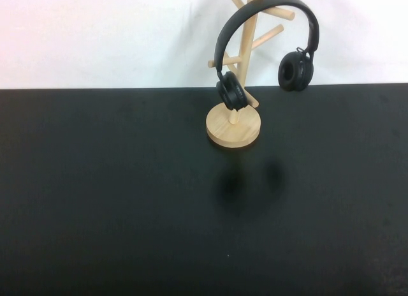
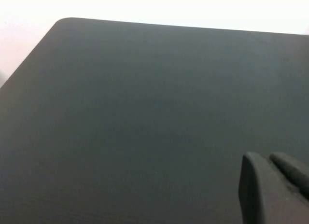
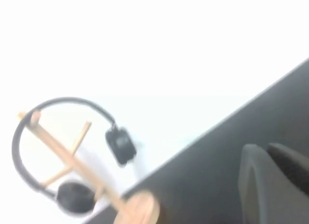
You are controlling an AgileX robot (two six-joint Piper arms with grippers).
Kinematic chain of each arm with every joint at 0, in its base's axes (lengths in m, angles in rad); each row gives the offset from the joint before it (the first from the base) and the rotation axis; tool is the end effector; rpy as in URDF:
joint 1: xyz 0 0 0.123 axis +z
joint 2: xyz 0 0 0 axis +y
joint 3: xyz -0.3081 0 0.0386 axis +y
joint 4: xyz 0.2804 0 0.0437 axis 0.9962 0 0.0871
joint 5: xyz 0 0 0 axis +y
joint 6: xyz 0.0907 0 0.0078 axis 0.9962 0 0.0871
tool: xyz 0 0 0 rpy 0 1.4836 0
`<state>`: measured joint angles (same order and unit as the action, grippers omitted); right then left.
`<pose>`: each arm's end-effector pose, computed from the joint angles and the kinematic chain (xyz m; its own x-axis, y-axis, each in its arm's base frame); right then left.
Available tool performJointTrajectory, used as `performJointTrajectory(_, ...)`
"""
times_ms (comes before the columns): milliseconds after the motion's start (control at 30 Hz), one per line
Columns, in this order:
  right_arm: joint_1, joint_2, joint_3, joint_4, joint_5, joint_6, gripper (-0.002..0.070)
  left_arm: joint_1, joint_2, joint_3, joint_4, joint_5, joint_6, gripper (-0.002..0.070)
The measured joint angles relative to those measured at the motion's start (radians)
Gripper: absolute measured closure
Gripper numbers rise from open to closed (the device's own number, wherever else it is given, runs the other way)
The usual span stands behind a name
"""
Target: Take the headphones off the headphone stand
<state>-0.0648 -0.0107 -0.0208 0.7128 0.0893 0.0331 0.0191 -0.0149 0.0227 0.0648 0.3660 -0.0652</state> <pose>0.0614 0.0014 0.2154 0.0419 0.6747 -0.7369 -0.0297 0.7380 0.6741 0.0593 0.0033 0.1727 -0.2818 -0.0101 -0.9594 -0.0426 0.9991 0.0020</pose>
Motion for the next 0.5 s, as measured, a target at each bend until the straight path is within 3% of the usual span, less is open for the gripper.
performJointTrajectory(300,0.000,0.447,-0.439,-0.191,0.547,-0.157,0.0680,0.000,0.000,0.000,0.000,0.000,0.000,0.0679)
performJointTrajectory(500,0.000,0.741,-0.679,-0.361,0.720,-0.242,0.0680,0.000,0.000,0.000,0.000,0.000,0.000,0.0679)
